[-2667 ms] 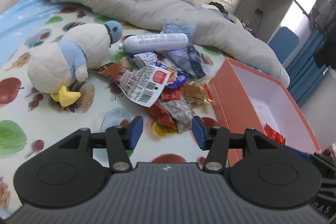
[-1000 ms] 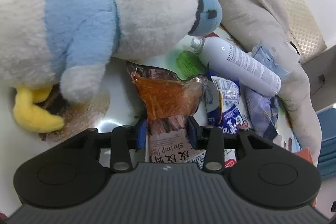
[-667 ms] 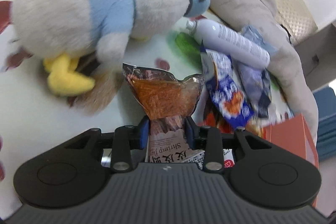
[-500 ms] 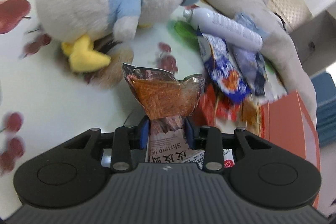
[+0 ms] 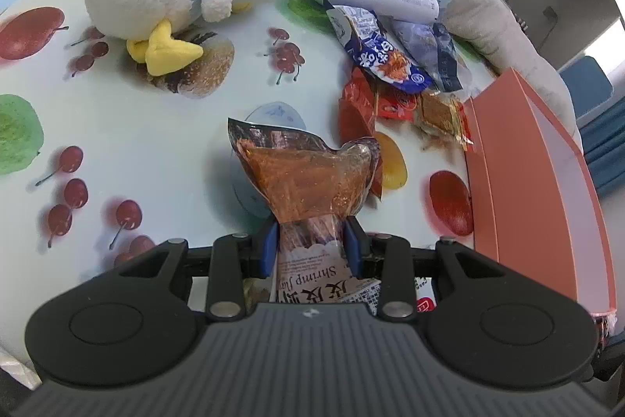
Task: Organize snacks
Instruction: 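Lift both held packets off the pile toward the pink box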
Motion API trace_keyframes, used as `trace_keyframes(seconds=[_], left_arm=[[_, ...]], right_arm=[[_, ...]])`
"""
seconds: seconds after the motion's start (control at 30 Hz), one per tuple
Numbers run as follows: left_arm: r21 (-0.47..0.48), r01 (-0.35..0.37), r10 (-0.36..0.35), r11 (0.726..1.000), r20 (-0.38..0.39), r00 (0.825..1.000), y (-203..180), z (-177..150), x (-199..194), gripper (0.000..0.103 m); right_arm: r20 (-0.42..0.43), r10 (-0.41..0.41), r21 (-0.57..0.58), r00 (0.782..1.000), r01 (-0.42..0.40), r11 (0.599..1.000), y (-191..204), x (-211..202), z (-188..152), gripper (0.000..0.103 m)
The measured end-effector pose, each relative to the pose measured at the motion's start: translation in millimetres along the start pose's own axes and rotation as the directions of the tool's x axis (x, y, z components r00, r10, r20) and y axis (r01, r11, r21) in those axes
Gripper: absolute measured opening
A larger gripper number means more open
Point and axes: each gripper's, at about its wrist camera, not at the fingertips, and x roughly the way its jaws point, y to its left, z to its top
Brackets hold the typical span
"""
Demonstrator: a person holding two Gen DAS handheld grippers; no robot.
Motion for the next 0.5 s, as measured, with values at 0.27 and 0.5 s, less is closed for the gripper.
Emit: trace_keyframes(seconds=[0.27,0.5], left_arm=[[0.085,-0.018,0.017,0.996,0.002,1.0,1.0,-7.8,-17.8,0.04],[0.105,-0.026,0.026,0.994,0.002,1.0,4.9,-14.8,-27.7,0.04]], right_arm=[[0.01,-0.008,-0.042,1.0,0.008,0.999,-0.7,1.8,-2.2,0.053],[-0.024,0.015,-0.118,1.0,-0.018,0.993,2.5,19.0,0.0,0.06]])
